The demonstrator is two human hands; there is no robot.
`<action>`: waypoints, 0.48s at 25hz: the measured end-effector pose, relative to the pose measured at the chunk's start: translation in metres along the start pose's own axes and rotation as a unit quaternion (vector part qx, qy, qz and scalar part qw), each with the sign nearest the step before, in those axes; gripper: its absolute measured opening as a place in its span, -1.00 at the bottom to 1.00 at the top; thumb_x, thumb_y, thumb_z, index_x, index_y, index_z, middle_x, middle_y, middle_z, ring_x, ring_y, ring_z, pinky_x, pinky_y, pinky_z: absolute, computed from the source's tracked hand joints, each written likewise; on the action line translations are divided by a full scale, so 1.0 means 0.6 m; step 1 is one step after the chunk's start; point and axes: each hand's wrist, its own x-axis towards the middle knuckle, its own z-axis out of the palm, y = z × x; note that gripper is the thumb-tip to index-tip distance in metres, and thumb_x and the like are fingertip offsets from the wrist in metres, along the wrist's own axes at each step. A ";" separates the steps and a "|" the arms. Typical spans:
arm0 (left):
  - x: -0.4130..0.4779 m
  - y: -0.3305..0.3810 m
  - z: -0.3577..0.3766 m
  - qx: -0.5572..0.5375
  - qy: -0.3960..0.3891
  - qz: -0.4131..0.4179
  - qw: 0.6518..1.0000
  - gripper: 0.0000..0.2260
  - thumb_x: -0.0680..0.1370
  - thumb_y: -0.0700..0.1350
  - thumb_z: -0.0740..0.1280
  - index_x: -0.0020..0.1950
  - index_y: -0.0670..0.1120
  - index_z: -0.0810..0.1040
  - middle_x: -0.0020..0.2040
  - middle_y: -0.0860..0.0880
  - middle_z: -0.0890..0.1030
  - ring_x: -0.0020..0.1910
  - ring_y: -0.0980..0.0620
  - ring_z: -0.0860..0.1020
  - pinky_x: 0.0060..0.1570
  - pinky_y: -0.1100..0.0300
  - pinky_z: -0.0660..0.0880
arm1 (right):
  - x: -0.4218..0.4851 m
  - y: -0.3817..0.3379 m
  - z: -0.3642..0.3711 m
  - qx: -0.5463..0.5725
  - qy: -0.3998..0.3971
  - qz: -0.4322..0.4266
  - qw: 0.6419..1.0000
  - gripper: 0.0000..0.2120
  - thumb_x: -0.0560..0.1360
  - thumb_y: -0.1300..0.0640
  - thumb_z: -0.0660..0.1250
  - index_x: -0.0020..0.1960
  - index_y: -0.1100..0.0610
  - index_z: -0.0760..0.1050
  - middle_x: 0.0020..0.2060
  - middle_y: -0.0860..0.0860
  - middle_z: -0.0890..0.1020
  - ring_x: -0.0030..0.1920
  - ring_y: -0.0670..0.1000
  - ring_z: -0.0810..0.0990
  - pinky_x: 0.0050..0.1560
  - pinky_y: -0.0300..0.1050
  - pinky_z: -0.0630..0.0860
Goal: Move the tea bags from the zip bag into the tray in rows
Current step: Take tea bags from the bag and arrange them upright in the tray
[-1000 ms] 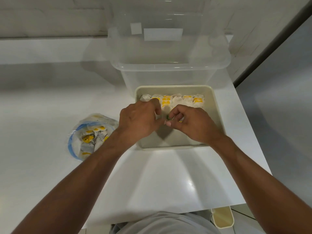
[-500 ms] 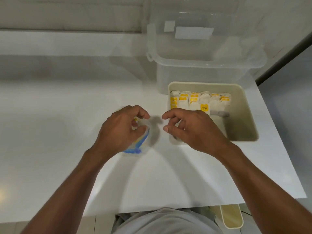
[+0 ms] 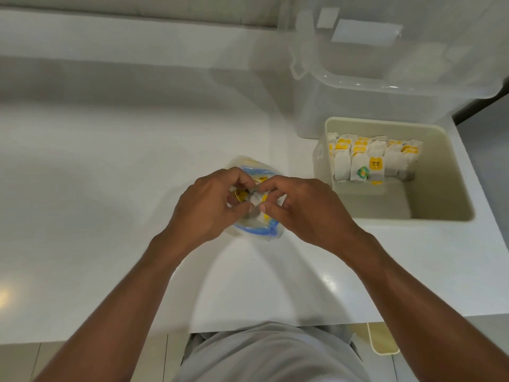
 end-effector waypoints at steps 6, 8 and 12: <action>-0.009 -0.029 0.017 0.235 0.050 0.065 0.969 -0.81 0.48 0.08 0.44 0.08 0.15 0.66 0.07 0.13 0.66 -0.04 -0.01 0.65 -0.22 0.15 0.54 | 0.013 0.002 0.046 -0.164 -0.008 0.048 0.985 -0.63 0.58 -0.12 0.22 0.37 -0.15 0.42 0.11 -0.06 0.65 0.07 0.06 0.62 -0.02 -0.12 0.48; -0.016 -0.037 0.027 0.251 0.057 0.077 0.963 -0.79 0.41 0.06 0.51 0.02 0.10 0.69 0.07 0.09 0.63 -0.07 -0.04 0.64 -0.32 0.15 0.55 | 0.015 0.003 0.058 -0.189 0.004 0.056 0.980 -0.60 0.58 -0.10 0.19 0.41 -0.14 0.35 0.09 -0.05 0.65 0.02 0.09 0.63 -0.07 -0.10 0.49; -0.010 -0.045 0.026 0.198 0.097 0.045 0.974 -0.61 0.35 0.18 0.55 0.10 0.07 0.66 0.03 -0.03 0.44 -0.07 -0.04 0.51 -0.40 0.21 0.43 | 0.029 -0.002 0.066 -0.189 0.052 0.043 0.980 -0.53 0.57 -0.10 0.22 0.46 -0.13 0.28 0.19 -0.07 0.61 -0.02 0.13 0.66 -0.11 -0.07 0.53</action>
